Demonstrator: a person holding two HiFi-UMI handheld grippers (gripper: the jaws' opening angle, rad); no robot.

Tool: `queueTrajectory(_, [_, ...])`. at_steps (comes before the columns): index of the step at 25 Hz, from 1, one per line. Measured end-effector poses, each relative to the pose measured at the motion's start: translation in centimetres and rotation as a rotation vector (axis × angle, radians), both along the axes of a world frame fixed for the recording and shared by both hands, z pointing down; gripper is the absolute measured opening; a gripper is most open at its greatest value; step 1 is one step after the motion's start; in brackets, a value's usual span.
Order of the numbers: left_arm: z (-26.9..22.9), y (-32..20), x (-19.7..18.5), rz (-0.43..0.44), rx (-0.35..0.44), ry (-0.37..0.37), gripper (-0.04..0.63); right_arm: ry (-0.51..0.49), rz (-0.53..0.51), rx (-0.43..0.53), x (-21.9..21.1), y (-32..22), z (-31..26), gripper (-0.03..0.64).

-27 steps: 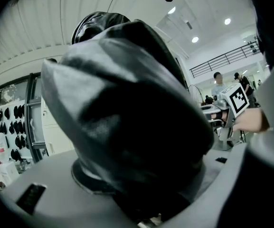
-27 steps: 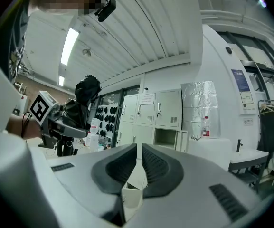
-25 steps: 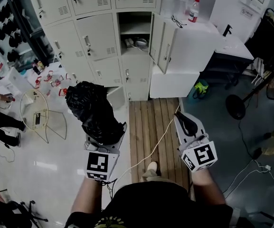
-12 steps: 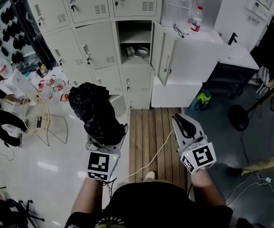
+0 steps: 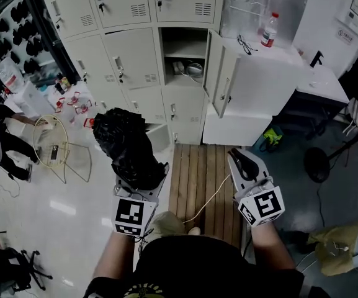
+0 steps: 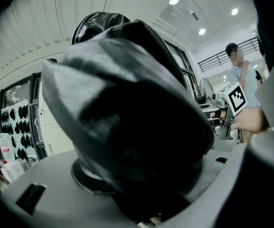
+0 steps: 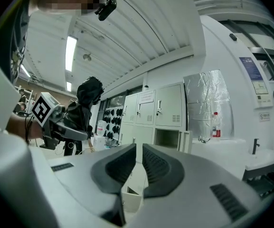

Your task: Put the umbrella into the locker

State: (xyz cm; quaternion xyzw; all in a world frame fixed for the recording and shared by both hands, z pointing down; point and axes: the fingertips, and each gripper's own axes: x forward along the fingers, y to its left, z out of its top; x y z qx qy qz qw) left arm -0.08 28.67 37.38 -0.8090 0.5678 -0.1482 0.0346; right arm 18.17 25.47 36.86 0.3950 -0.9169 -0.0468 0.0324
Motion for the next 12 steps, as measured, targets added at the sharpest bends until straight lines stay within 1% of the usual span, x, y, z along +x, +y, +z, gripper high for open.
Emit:
queueTrajectory(6, [0.2, -1.3, -1.2, -0.022, -0.004, -0.001, 0.293, 0.003, -0.023, 0.004, -1.1, -1.4, 0.1, 0.035])
queueTrajectory(12, [0.5, -4.6, -1.7, 0.002, -0.011, -0.014, 0.293, 0.008, -0.026, 0.014, -2.3, -4.3, -0.2, 0.035])
